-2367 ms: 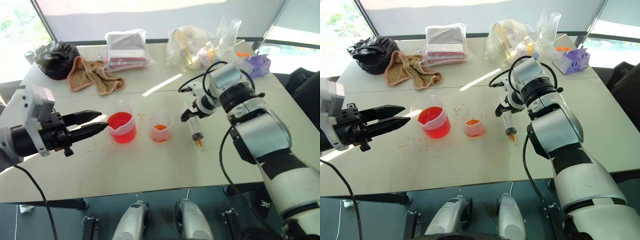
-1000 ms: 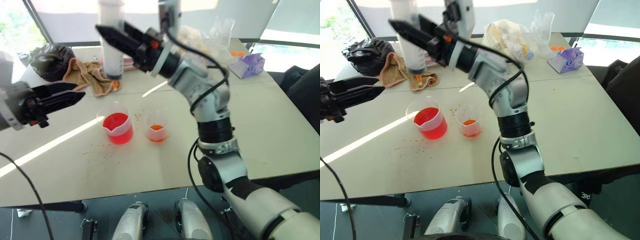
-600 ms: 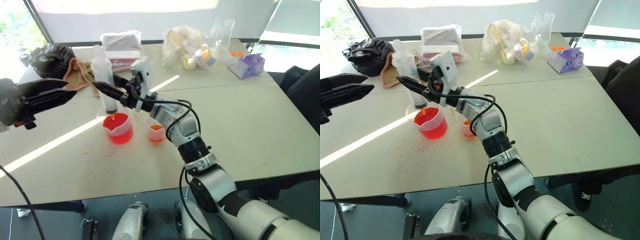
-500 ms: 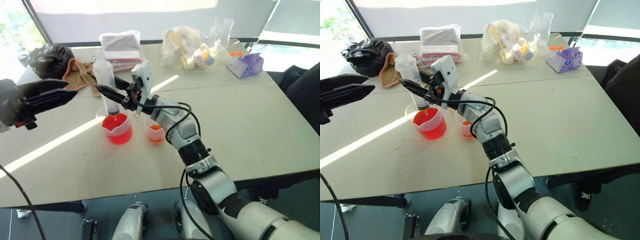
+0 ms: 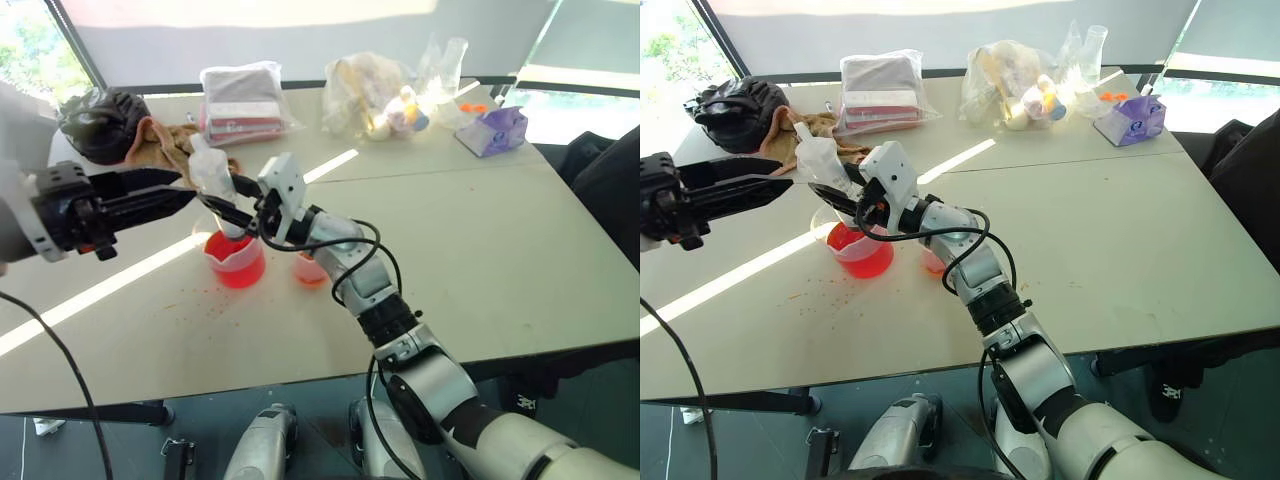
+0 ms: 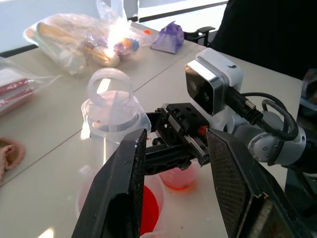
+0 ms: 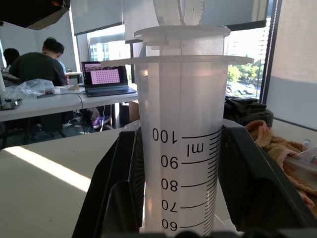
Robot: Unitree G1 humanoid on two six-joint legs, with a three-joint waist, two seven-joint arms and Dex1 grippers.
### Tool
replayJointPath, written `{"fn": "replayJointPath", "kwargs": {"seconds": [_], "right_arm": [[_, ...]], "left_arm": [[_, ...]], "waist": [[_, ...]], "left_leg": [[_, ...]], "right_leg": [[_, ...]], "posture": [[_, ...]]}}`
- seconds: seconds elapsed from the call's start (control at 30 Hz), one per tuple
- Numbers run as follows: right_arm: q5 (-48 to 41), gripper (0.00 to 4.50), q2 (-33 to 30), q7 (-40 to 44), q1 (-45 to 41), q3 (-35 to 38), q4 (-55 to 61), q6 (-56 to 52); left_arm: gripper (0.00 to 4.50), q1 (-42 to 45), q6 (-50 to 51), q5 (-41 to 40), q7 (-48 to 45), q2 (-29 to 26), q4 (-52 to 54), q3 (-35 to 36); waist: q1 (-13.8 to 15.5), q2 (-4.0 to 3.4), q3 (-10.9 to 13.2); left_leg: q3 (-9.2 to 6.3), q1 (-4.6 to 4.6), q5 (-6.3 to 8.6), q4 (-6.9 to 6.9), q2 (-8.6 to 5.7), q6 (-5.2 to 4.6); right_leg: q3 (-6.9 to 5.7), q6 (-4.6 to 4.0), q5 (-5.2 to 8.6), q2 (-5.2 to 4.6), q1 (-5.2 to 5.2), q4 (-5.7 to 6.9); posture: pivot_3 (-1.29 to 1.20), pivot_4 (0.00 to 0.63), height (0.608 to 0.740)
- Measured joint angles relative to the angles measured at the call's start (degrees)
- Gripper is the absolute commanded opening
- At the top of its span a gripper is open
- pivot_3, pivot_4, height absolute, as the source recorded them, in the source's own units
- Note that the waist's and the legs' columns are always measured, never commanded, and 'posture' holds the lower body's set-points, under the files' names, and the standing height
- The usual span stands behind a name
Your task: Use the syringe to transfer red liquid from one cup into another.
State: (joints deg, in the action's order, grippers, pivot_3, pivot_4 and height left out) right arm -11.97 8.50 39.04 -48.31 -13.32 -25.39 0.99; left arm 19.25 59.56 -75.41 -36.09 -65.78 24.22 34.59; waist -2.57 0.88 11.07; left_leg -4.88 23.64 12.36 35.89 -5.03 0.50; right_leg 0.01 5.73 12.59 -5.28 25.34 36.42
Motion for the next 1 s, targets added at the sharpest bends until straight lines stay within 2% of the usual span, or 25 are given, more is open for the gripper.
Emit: {"fn": "replayJointPath", "kwargs": {"seconds": [0.43,0.93,1.0], "right_arm": [[0.1,1.47,-0.8,0.8,3.4,-2.0,0.3,-0.3],[0.2,1.47,-0.8,0.3,4.0,-2.5,0.9,-0.8],[0.3,1.47,-0.8,0.2,4.1,-2.4,0.9,-1.0]], "left_arm": [[1.98,1.6,-4.7,9.2,-2.2,1.0,-1.5,-6.4],[1.98,8.7,-6.7,17.4,-0.6,9.2,-4.4,-15.9],[1.44,8.7,-6.7,17.9,-0.6,9.7,-4.4,-16.0]], "waist": [[0.0,0.00,0.0],[0.0,0.02,0.0],[0.0,0.02,0.0]], "left_leg": [[0.00,-0.03,-0.01,-0.02,0.01,0.01],[-0.02,-0.05,-0.03,0.01,0.03,0.04],[-0.03,-0.05,-0.04,0.00,0.04,0.04]], "right_leg": [[0.02,-0.01,0.00,0.03,-0.03,0.00],[0.02,-0.03,-0.02,0.08,-0.07,0.00],[0.02,-0.03,-0.02,0.08,-0.06,0.01]], "posture": [[0.00,0.150,0.736],[0.00,0.150,0.736],[0.00,0.150,0.736]]}}
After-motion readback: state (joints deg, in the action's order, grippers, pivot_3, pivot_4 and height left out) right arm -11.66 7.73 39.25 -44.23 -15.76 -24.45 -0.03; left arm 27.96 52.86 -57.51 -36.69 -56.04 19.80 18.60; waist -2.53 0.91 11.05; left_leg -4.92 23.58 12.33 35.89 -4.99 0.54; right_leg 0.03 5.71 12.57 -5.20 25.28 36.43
